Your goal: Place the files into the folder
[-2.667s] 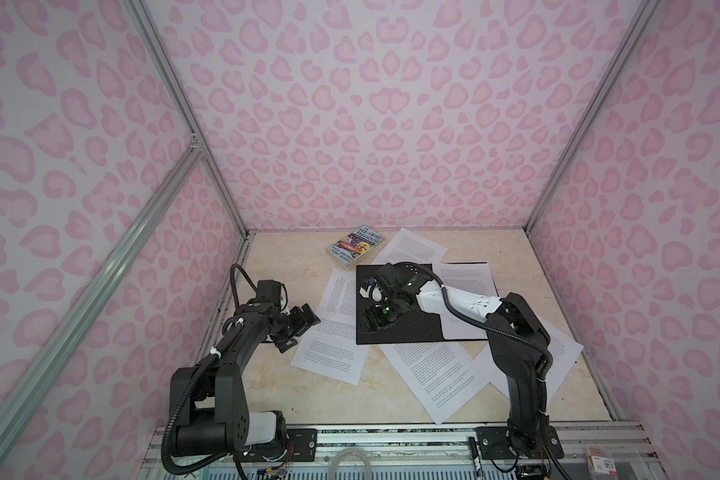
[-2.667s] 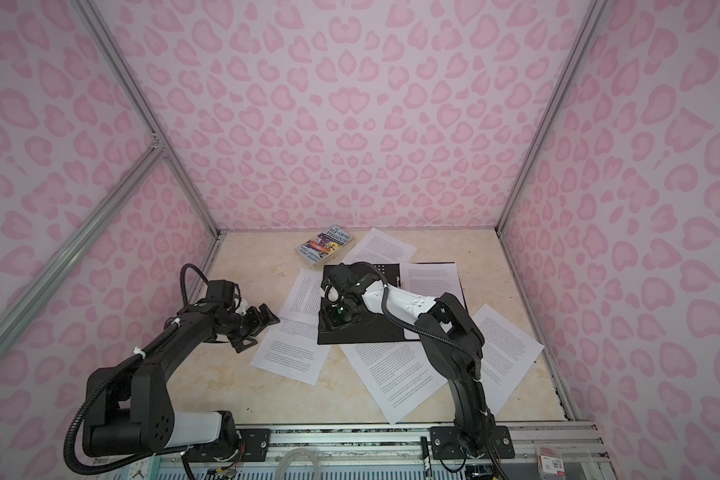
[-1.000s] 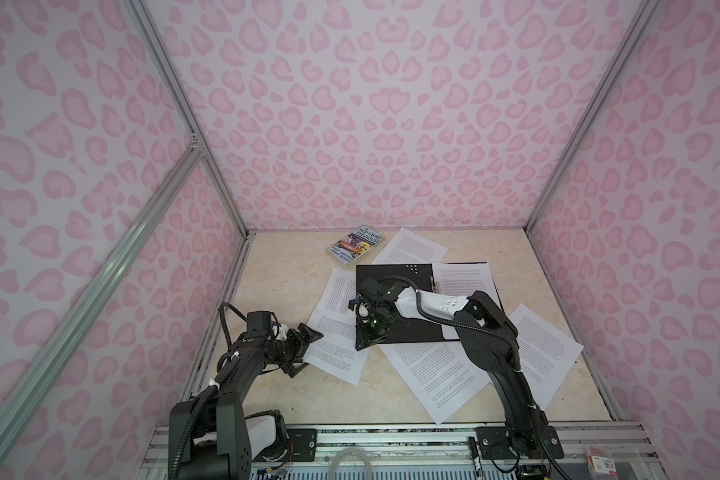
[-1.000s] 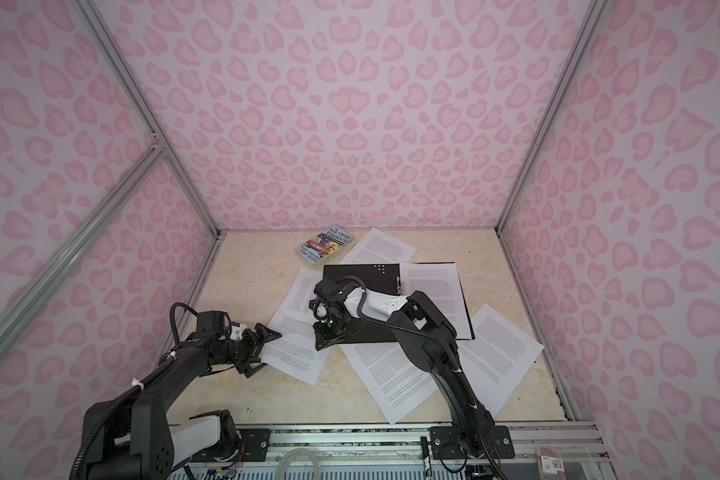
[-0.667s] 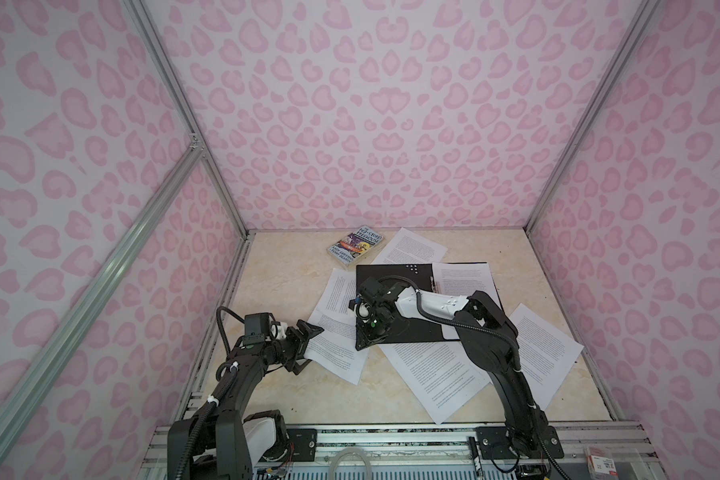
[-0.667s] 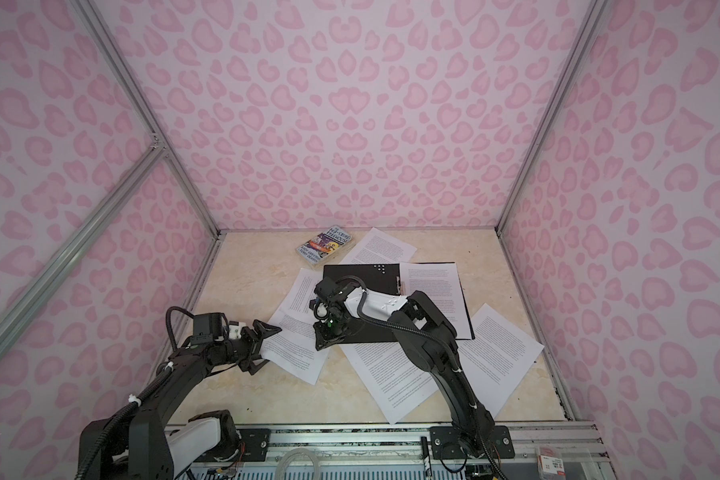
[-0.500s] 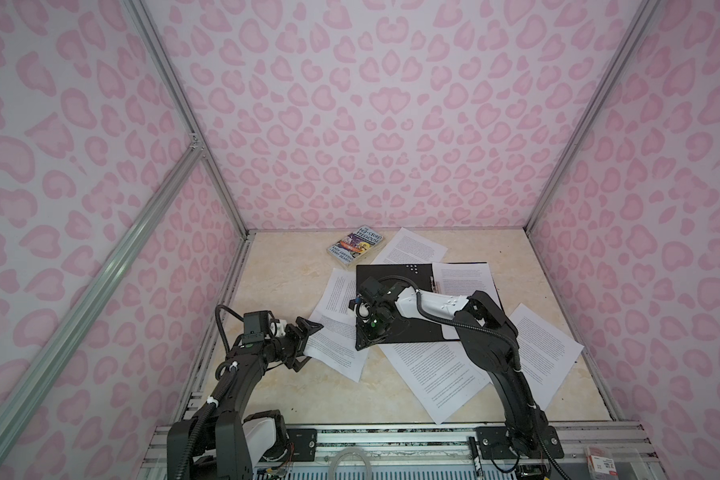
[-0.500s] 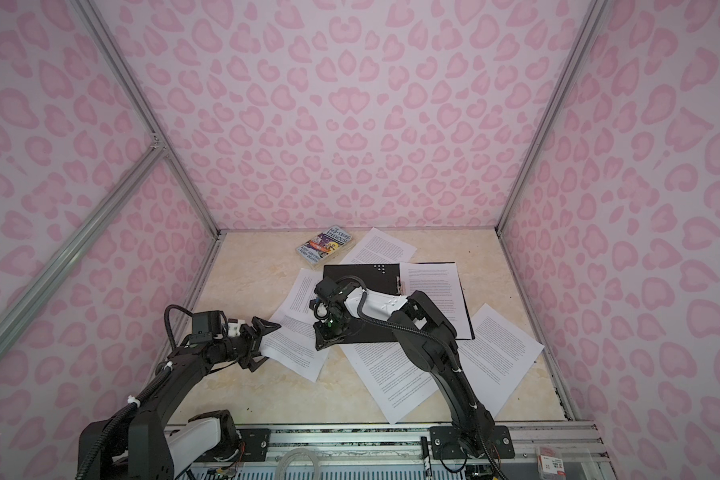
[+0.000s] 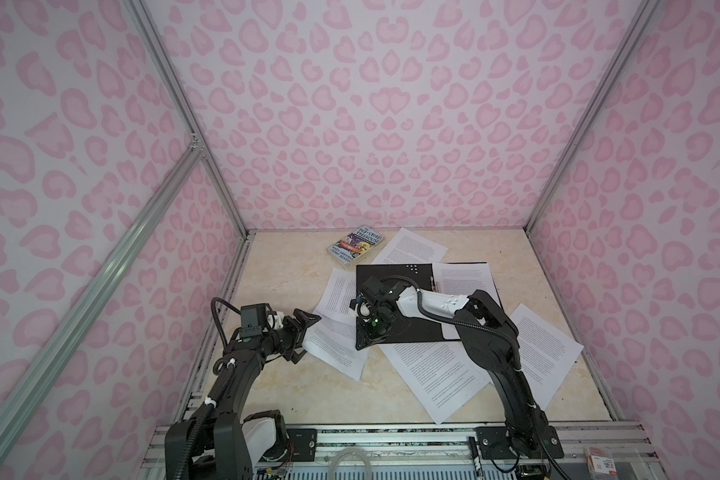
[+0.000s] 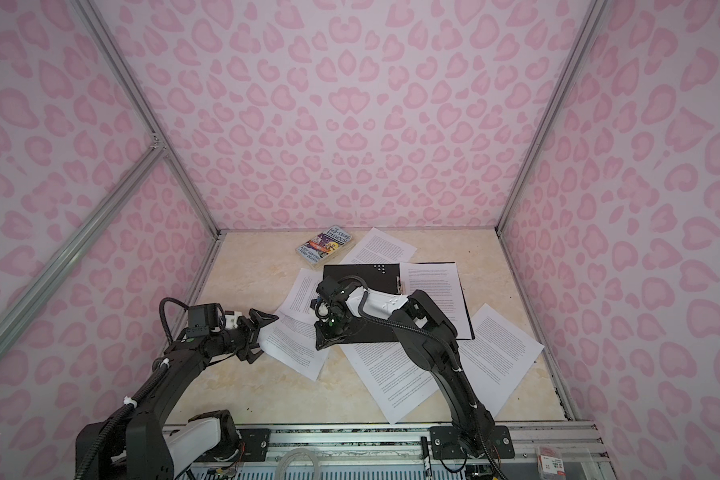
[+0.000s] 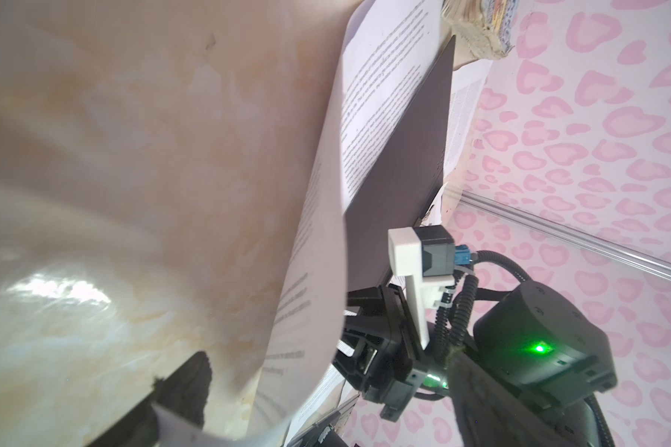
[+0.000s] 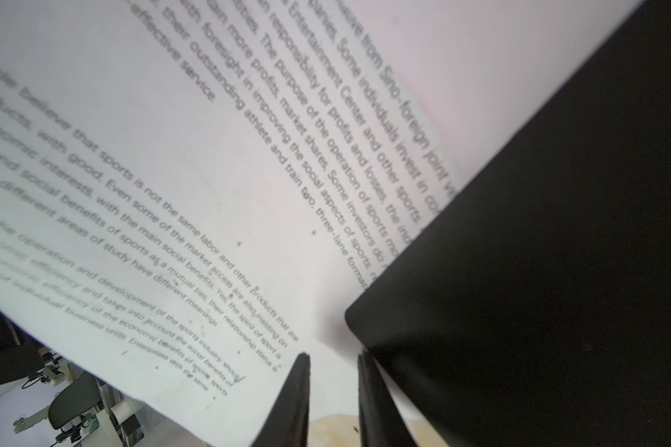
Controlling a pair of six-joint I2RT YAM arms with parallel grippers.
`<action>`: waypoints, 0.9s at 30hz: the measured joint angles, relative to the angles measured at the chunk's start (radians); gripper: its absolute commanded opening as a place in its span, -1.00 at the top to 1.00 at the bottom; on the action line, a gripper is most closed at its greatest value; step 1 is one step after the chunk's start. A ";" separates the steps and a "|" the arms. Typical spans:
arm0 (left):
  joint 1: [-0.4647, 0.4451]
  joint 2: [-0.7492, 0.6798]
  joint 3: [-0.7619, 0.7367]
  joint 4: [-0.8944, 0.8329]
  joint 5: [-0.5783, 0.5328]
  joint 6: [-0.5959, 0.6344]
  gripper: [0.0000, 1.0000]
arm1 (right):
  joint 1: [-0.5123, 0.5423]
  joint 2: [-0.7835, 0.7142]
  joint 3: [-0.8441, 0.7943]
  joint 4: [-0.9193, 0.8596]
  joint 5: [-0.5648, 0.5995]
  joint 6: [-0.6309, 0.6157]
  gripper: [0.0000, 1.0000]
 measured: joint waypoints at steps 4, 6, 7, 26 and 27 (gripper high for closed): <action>0.000 0.019 0.041 -0.003 -0.016 0.010 -0.94 | -0.003 0.002 0.000 0.000 -0.004 0.000 0.51; 0.000 0.020 0.043 -0.011 -0.020 0.013 -0.94 | -0.004 0.003 0.000 0.000 -0.008 0.005 0.51; 0.000 0.020 0.044 -0.014 -0.023 0.018 -0.94 | -0.005 0.003 0.000 0.000 -0.008 0.005 0.51; 0.000 0.024 0.011 -0.127 -0.101 0.115 -0.09 | -0.010 0.001 -0.018 0.026 -0.030 0.026 0.52; 0.000 0.023 0.011 -0.132 -0.106 0.118 0.01 | -0.010 0.001 -0.019 0.026 -0.030 0.026 0.51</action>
